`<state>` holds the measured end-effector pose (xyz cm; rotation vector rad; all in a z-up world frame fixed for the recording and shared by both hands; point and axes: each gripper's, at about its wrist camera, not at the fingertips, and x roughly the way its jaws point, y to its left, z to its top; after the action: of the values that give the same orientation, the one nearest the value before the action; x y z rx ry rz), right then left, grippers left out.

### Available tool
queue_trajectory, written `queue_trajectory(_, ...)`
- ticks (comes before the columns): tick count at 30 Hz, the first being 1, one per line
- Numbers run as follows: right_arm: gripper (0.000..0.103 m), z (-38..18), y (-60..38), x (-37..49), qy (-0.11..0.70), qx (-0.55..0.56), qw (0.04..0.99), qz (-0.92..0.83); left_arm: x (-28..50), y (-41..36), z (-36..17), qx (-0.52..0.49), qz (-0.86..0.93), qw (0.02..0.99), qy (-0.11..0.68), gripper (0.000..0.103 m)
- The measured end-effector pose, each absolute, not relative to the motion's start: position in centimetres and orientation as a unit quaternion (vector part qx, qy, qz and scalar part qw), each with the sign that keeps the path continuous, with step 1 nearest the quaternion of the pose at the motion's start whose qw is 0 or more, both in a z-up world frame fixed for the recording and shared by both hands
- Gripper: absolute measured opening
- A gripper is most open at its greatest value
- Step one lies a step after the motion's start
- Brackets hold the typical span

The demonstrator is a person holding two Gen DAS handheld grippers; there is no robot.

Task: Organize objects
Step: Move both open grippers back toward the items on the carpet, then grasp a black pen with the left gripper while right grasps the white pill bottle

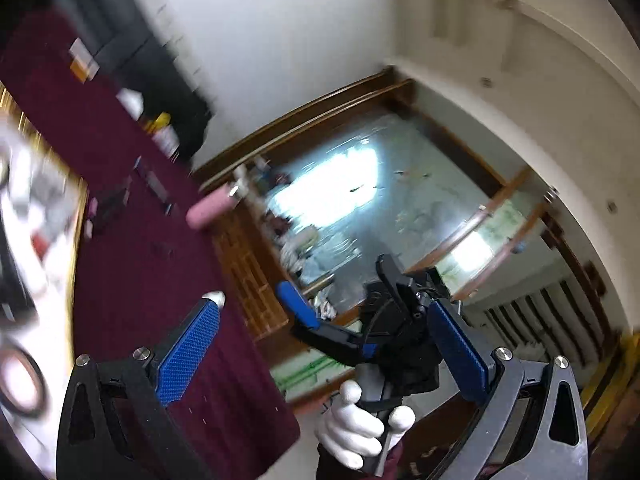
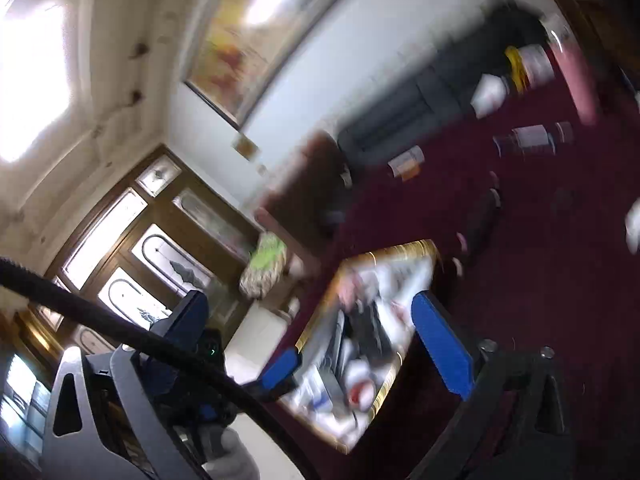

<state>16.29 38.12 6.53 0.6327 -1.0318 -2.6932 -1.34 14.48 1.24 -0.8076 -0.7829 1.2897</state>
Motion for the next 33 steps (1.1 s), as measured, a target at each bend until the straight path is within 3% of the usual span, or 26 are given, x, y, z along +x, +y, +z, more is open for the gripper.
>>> queue_trajectory(2, 0.102, 7.7, 38.4, 18.5, -0.291, 0.179, 0.045, -0.939, -1.0, 14.7, 2.0, -0.35, 0.607, 0.639, -0.316, 0.101)
queue_trajectory(6, 0.103, 10.3, 40.3, 23.9, -0.214, 0.024, -0.009, -0.976, 0.7, 13.4, 7.7, -0.215, 0.726, 0.609, -0.236, 0.102)
queue_trajectory(9, 0.103, 9.5, 45.4, 23.0, -0.315, 0.049, 0.082, -0.944, 0.6, 15.7, 8.6, -0.207, 0.711, 0.622, -0.253, 0.102)
queue_trajectory(12, 0.103, 6.7, 50.5, 19.5, -0.419, 0.124, 0.121, -0.891, 0.9, 24.8, 6.3, -0.331, 0.688, 0.628, -0.15, 0.101)
queue_trajectory(20, 0.103, 0.7, 59.4, 17.4, -0.4, 0.178, -0.102, -0.893, 0.2, 39.4, 0.8, -0.342, 0.756, 0.552, 0.084, 0.101)
queue_trajectory(23, 0.096, -1.3, 61.6, 17.3, -0.395, 0.185, -0.164, -0.885, -0.7, 42.9, -0.3, -0.343, 0.759, 0.532, 0.153, 0.101)
queue_trajectory(28, 0.095, -4.2, 64.0, 18.1, -0.4, 0.183, -0.22, -0.871, -1.9, 47.4, -3.8, -0.349, 0.751, 0.511, 0.231, 0.101)
queue_trajectory(31, 0.095, -5.3, 65.0, 18.5, -0.449, 0.191, -0.2, -0.85, -2.4, 49.3, -4.8, -0.319, 0.739, 0.519, 0.287, 0.101)
queue_trajectory(33, 0.095, -5.3, 65.2, 18.4, -0.451, 0.191, -0.202, -0.848, -2.4, 50.7, -5.6, -0.299, 0.727, 0.525, 0.327, 0.092)
